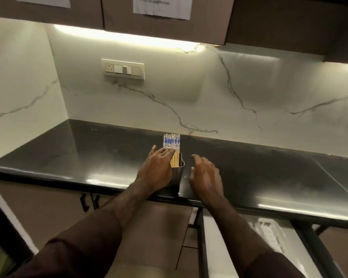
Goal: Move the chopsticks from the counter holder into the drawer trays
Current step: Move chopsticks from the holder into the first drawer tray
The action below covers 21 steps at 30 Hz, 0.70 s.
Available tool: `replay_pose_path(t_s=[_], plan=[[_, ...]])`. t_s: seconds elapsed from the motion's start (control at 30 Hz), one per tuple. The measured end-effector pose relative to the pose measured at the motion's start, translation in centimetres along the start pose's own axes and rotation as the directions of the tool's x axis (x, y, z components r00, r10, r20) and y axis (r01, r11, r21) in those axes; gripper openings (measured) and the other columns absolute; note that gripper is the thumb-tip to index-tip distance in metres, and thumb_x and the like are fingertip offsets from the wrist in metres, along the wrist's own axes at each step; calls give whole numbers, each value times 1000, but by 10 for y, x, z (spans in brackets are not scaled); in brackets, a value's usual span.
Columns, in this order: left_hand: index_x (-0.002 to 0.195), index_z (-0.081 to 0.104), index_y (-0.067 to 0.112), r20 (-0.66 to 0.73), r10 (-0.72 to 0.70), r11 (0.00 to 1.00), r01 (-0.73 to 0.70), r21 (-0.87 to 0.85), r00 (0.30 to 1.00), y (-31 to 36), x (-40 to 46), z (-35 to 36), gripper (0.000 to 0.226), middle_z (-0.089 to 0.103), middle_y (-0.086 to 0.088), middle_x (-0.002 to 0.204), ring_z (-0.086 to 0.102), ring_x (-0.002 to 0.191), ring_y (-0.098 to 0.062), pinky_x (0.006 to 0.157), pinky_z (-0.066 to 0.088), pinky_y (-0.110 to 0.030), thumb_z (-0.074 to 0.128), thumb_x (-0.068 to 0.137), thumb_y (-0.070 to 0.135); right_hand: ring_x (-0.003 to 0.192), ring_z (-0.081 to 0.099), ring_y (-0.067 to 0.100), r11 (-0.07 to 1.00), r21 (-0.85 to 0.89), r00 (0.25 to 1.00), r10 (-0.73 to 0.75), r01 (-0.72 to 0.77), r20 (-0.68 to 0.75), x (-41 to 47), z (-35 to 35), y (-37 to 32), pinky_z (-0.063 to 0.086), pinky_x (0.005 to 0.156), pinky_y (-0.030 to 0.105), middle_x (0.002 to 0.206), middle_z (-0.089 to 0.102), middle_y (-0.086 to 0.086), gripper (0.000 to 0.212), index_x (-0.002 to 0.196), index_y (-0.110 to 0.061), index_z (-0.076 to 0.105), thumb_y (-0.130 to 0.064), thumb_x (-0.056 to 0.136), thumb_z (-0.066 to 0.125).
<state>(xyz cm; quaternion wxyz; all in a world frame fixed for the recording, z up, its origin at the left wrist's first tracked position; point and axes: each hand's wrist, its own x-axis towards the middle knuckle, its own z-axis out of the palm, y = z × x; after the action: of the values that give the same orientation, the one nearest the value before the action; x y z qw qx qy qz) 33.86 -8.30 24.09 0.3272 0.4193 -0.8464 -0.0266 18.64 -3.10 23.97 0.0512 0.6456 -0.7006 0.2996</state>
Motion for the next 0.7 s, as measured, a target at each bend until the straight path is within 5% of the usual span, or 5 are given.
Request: replay_pose_path(t_s=[0.27, 0.7], plan=[[128, 55, -3, 29, 96, 995, -95, -34, 995, -70, 31, -27, 44, 60, -22, 132, 53, 127, -36, 114, 20, -52, 62, 88, 13, 93, 69, 18, 999, 2, 999, 34, -34, -38, 46, 41, -53, 58, 75, 29, 114, 68, 8, 46, 134, -15, 53, -23, 91, 67], [136, 49, 1, 103, 94, 993, -86, -80, 990, -131, 98, 25, 46, 54, -17, 140, 47, 133, -29, 118, 13, -46, 53, 92, 13, 86, 67, 12, 995, -3, 995, 101, -101, -22, 118, 105, -41, 51, 70, 20, 109, 69, 5, 39, 131, -17, 56, -22, 93, 64]])
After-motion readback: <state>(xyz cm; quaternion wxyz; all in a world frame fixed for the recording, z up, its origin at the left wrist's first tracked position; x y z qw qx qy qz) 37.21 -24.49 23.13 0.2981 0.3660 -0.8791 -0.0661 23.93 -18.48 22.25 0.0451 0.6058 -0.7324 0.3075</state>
